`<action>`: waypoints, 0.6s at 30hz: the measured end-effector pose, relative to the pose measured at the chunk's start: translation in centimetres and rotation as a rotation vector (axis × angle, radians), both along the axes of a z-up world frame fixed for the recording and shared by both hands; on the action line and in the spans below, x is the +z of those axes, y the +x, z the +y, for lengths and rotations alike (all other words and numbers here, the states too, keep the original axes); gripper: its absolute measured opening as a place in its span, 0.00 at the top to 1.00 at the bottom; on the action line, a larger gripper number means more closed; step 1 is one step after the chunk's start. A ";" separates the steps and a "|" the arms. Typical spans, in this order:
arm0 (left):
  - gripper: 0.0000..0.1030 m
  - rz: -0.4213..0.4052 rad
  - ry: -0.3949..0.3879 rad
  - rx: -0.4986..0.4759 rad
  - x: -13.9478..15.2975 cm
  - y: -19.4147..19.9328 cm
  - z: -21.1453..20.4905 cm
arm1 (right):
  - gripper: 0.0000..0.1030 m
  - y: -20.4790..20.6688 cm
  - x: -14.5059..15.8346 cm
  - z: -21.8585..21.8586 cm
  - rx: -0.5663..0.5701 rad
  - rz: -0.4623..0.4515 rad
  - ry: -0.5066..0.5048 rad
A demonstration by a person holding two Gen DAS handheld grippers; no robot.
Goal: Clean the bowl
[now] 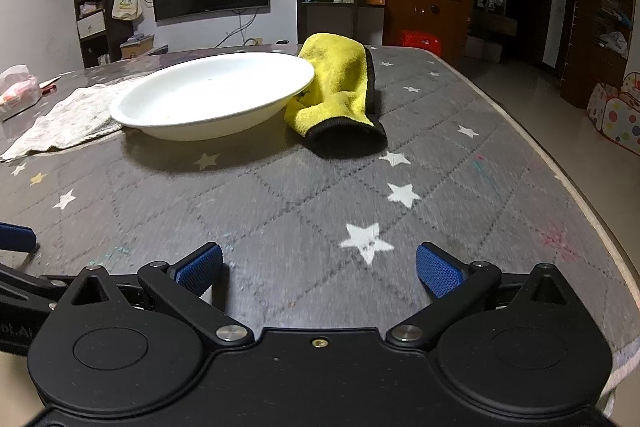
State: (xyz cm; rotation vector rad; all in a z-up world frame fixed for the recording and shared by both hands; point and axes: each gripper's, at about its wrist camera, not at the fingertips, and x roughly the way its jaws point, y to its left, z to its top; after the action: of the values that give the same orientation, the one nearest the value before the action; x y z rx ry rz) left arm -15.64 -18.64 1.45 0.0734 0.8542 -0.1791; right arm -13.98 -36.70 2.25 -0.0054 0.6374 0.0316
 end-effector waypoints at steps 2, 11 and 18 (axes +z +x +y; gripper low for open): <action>0.01 -0.004 0.000 0.011 0.0 0.5 0.3 | 0.00 0.5 0.0 -0.3 0.005 0.001 0.000; 0.01 -0.014 0.005 0.073 0.0 3.3 2.9 | 0.00 2.9 0.1 -1.8 0.014 0.008 0.001; 0.01 -0.044 0.018 0.126 -0.1 5.3 6.1 | 0.00 4.8 0.2 -4.4 0.003 0.029 0.003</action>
State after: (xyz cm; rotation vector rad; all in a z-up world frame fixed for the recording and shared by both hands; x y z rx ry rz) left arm -10.33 -12.54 1.30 0.0397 0.8142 -0.0517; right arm -9.14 -41.13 2.47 -0.0034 0.6667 0.0357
